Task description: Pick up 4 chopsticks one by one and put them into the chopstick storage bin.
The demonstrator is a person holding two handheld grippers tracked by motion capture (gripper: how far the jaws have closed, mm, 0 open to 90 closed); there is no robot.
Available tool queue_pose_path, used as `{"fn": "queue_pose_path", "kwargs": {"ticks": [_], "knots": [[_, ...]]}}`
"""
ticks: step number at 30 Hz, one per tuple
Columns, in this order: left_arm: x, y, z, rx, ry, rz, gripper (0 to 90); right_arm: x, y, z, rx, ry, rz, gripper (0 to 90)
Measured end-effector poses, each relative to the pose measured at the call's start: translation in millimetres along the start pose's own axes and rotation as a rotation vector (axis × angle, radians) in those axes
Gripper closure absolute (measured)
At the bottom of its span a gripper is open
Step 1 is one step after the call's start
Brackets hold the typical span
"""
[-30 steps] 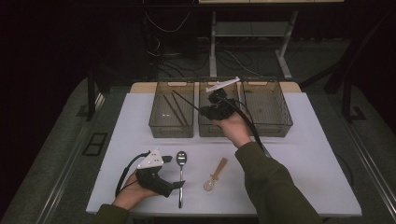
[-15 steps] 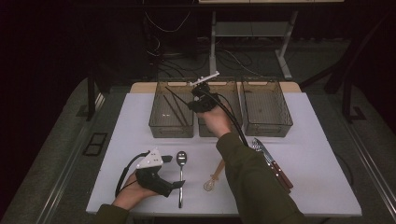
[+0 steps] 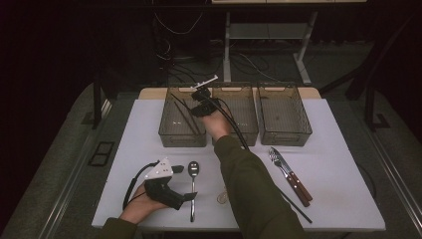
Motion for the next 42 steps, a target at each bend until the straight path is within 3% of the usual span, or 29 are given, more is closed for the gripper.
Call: {"fn": "queue_pose_path", "kwargs": {"ticks": [11, 16, 24, 27, 42], "knots": [[-0.1, 0.1, 0.2, -0.001, 0.004, -0.007, 0.0, -10.1, 23.6, 1.4, -0.031, 0.017, -0.008, 85.0], [-0.2, -0.2, 0.2, 0.002, 0.005, -0.008, 0.0, -10.0, 21.2, 0.4, -0.025, -0.002, -0.003, 71.9], [0.1, 0.1, 0.1, 0.001, 0.003, -0.008, 0.0, -2.8, -4.3, -3.8, 0.015, -0.04, 0.013, 56.4], [-0.9, 0.3, 0.1, -0.001, 0.017, -0.003, 0.0, 0.9, -17.9, -9.2, 0.039, -0.05, 0.029, 53.5], [-1.3, 1.1, -0.2, 0.009, -0.007, 0.016, 0.0, 20.8, -80.4, -56.5, 0.09, -0.091, 0.103, 45.8]]}}
Point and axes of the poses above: each handheld gripper's, and its own axes: y roughly forward along the jaws, z roughly out of its top, x roughly to its right, the point moved 3 cm from there along y, roughly forward along the jaws, and after that the axes turned 4 degrees about -x, right-handed, at the moved point
